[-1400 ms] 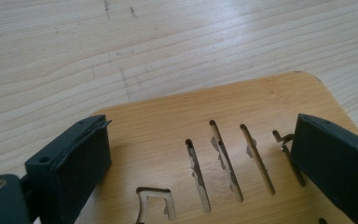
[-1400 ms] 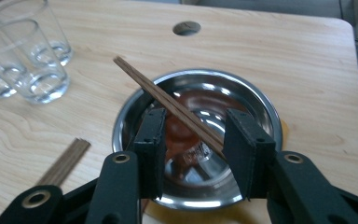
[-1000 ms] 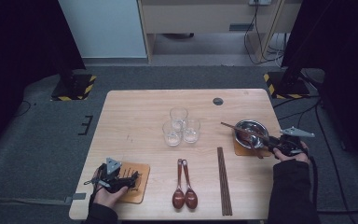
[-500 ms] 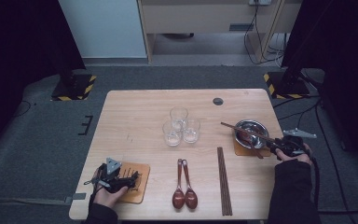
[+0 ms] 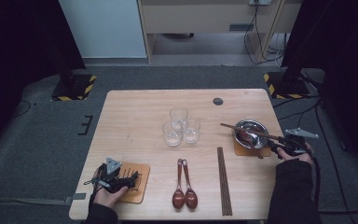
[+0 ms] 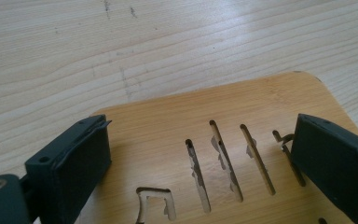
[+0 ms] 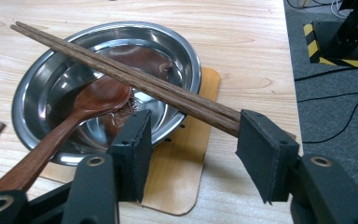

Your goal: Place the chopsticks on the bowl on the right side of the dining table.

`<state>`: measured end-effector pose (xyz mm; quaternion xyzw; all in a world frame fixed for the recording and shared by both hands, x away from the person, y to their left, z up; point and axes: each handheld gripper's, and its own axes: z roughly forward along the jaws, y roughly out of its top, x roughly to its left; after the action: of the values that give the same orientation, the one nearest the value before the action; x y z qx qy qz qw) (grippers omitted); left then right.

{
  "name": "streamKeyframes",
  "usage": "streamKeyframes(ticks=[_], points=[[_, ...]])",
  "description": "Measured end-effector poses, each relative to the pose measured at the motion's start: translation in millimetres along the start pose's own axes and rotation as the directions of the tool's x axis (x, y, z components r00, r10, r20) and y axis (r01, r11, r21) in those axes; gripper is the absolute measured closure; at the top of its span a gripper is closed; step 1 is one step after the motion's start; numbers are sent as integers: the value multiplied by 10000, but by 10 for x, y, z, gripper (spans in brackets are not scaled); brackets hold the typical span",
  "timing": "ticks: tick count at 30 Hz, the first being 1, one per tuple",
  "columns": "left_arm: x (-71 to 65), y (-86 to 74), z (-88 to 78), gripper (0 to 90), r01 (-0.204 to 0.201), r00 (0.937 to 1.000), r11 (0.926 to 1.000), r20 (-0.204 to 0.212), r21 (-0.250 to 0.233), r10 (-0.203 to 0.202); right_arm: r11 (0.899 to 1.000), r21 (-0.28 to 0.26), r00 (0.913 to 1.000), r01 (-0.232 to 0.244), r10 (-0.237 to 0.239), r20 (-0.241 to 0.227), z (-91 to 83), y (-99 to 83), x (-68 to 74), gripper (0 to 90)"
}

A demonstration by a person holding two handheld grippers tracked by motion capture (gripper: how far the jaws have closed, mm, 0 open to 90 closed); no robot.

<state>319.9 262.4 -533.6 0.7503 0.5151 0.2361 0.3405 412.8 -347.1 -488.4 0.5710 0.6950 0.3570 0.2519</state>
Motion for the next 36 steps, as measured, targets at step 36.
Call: streamKeyframes(ticks=[36], points=[[0,0,0,37,1,10000,10000,-1,1,-1,9957,-696,9935,611,-674,-915,159,287,256,541]])
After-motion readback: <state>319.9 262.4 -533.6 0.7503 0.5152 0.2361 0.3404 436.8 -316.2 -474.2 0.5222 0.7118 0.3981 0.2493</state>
